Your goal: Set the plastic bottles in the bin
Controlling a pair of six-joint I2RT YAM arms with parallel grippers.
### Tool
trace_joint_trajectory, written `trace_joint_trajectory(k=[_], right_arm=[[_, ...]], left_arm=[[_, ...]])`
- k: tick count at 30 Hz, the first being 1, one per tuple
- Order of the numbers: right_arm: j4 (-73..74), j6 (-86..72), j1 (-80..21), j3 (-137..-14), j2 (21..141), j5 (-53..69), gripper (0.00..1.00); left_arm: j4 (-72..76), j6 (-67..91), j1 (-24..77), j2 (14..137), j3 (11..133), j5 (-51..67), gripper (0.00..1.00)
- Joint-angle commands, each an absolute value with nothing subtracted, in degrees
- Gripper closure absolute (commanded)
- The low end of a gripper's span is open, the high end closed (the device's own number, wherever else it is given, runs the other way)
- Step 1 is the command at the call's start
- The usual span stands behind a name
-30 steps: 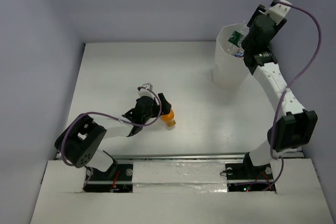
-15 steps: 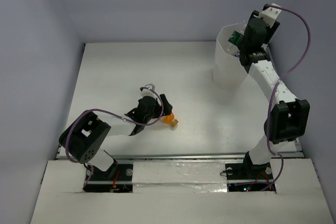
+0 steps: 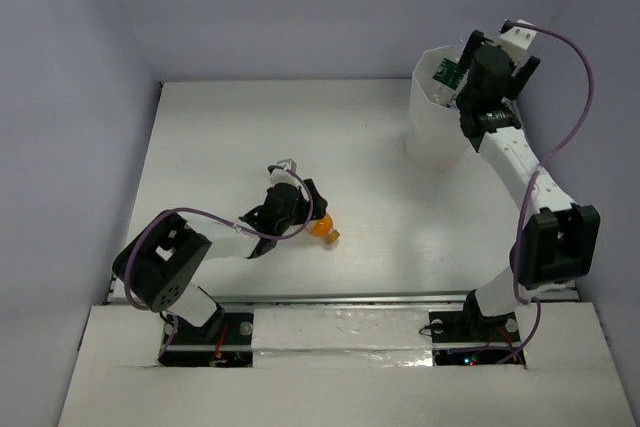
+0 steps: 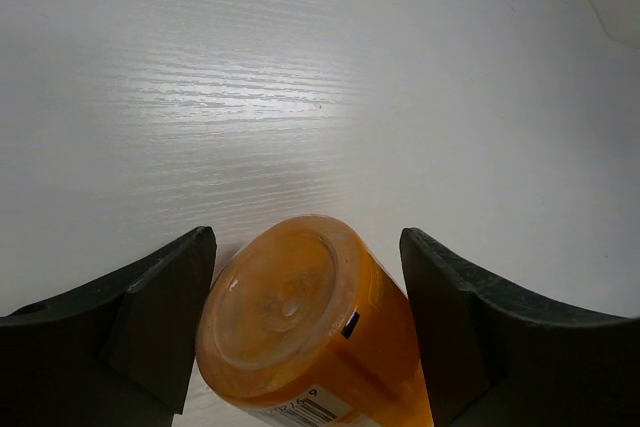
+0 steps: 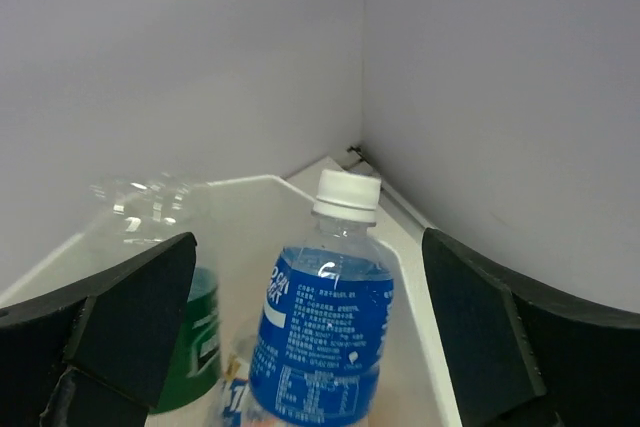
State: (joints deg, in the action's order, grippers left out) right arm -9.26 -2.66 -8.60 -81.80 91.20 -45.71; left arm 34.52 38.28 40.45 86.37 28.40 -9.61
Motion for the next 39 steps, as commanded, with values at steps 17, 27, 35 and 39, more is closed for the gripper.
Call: trace_joint_trajectory(k=[17, 27, 35, 39], right_arm=[[-8.51, -32.06, -11.07, -53.82, 53.37, -10.12, 0.27], [-7.91, -35.33, -23.01, -31.22, 41.14, -6.06, 0.3], [-13.09, -37.97, -29.78, -22.59, 42.53, -0.53, 0.87], [-16.6, -38.32, -36.38, -21.45, 47.01, 1.39, 0.91]], left_arm=[[23.56, 32.61, 43.68, 69.71, 42.62, -12.83, 0.54], [19.6, 25.85, 43.68, 76.9, 68.68, -12.04, 0.55], [15.65, 24.52, 43.68, 93.48, 94.19, -10.37, 0.55], [14.32, 25.13, 44.21, 102.45, 108.42, -11.51, 0.55]])
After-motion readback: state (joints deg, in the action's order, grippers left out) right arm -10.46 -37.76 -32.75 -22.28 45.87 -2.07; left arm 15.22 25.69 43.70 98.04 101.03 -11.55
